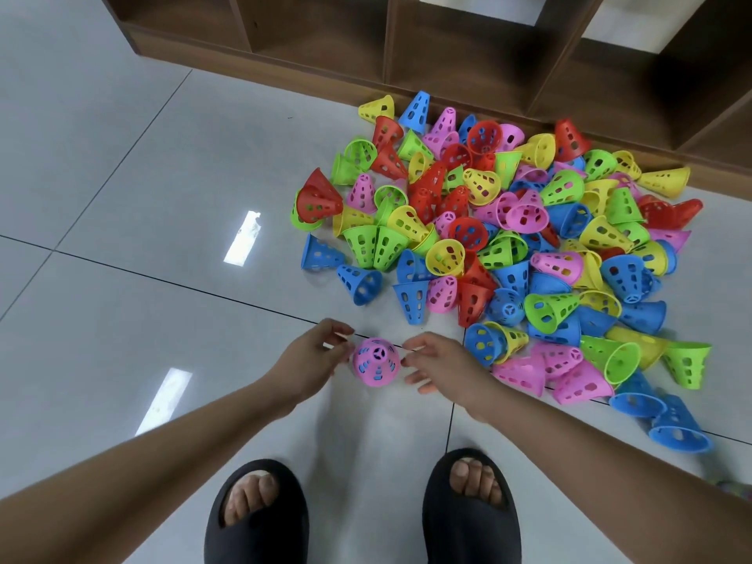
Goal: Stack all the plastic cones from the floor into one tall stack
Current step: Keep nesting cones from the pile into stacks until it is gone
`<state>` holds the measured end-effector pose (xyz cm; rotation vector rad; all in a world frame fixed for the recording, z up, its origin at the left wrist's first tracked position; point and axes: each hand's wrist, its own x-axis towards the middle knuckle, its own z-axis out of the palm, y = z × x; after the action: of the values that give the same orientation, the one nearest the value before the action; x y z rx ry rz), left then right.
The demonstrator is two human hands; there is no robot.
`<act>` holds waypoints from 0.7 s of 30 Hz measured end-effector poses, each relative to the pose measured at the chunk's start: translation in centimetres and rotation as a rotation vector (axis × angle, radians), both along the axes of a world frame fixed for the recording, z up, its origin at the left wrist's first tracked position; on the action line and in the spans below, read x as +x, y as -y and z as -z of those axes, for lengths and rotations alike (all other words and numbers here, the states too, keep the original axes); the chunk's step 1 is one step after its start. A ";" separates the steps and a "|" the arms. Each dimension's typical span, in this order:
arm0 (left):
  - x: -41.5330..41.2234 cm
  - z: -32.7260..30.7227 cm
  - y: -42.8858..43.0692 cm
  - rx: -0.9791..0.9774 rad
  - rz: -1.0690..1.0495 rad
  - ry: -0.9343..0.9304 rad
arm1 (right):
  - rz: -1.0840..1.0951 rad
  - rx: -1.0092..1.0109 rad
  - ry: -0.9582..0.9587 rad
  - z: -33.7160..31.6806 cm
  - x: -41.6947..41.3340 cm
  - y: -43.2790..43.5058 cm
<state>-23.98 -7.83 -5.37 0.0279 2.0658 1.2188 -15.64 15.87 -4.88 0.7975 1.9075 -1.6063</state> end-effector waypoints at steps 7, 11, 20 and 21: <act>-3.7 -1.1 -2.6 0.041 0.011 -0.095 | -0.166 0.344 -0.228 -1.0 -4.1 -1.4; -5.1 -1.2 -3.8 0.014 0.035 -0.100 | -0.302 0.483 -0.272 -1.2 -5.7 -2.1; -6.0 -0.4 -3.5 -0.022 0.013 -0.016 | -0.475 0.734 -0.341 0.6 -5.6 -3.5; -5.8 -0.2 -3.2 -0.012 -0.001 -0.022 | -0.476 0.771 -0.359 0.8 -5.2 -3.7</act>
<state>-29.83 -4.64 -5.22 0.0347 2.0923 1.2110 -20.88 19.54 -5.63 0.2689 2.7637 -0.7387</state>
